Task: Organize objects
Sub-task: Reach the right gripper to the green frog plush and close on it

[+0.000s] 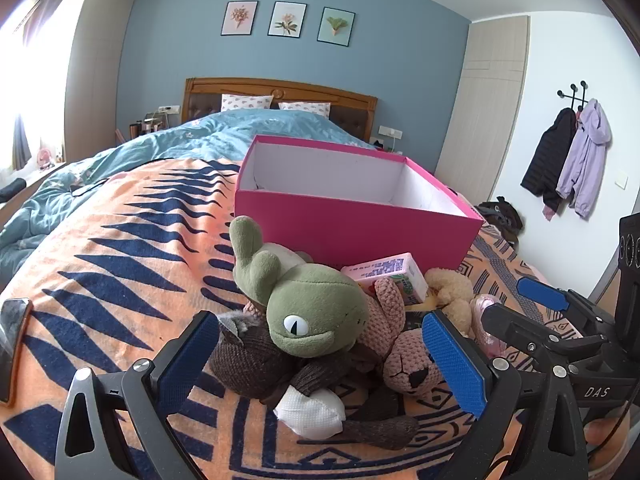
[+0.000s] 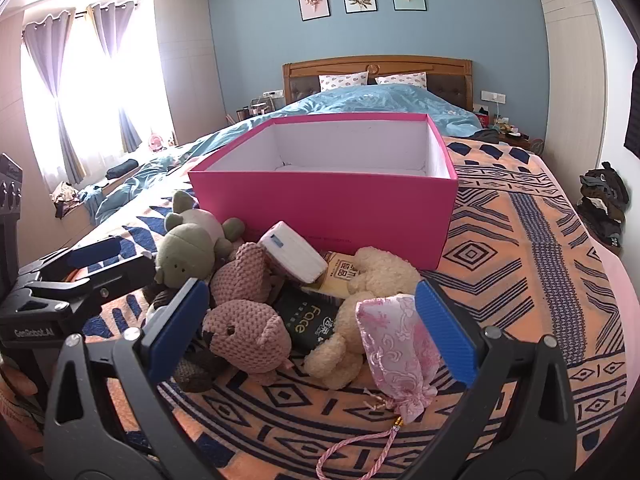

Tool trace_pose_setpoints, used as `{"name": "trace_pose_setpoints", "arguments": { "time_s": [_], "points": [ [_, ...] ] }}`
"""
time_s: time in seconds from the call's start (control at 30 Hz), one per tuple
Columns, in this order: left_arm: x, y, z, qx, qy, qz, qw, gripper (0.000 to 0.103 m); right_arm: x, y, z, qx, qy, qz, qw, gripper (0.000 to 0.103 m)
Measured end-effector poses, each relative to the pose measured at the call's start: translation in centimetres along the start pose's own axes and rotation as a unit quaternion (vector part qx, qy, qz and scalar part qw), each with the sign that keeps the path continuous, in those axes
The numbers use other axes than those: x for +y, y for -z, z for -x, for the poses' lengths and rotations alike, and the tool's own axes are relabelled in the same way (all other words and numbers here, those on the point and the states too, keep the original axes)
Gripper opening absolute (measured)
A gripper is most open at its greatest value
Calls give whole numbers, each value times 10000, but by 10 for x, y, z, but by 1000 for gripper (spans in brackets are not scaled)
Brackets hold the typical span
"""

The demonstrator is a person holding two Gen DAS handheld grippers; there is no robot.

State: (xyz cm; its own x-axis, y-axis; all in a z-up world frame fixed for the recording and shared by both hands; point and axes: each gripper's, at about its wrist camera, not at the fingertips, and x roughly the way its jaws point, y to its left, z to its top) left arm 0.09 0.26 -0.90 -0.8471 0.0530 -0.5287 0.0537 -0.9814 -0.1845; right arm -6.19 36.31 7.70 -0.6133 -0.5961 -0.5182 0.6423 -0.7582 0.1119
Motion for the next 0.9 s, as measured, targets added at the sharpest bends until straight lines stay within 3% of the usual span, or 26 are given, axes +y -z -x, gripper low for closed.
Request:
{"name": "trace_pose_setpoints", "arguments": {
  "time_s": [0.37, 0.73, 0.83, 0.9],
  "points": [
    [7, 2, -4, 29, -3, 46, 10000, 103, 3, -1, -5, 30, -60, 27, 10000, 103],
    [52, 6, -3, 70, -90, 439, 9990, 103, 32, -5, -22, 234, -599, 386, 9972, 103],
    [66, 7, -1, 55, -165, 514, 9985, 103, 48, -6, -28, 331, -906, 571, 9937, 96],
    [73, 8, -1, 59, -224, 543, 9983, 103, 56, -9, -33, 414, -1124, 639, 9907, 86]
  ]
}}
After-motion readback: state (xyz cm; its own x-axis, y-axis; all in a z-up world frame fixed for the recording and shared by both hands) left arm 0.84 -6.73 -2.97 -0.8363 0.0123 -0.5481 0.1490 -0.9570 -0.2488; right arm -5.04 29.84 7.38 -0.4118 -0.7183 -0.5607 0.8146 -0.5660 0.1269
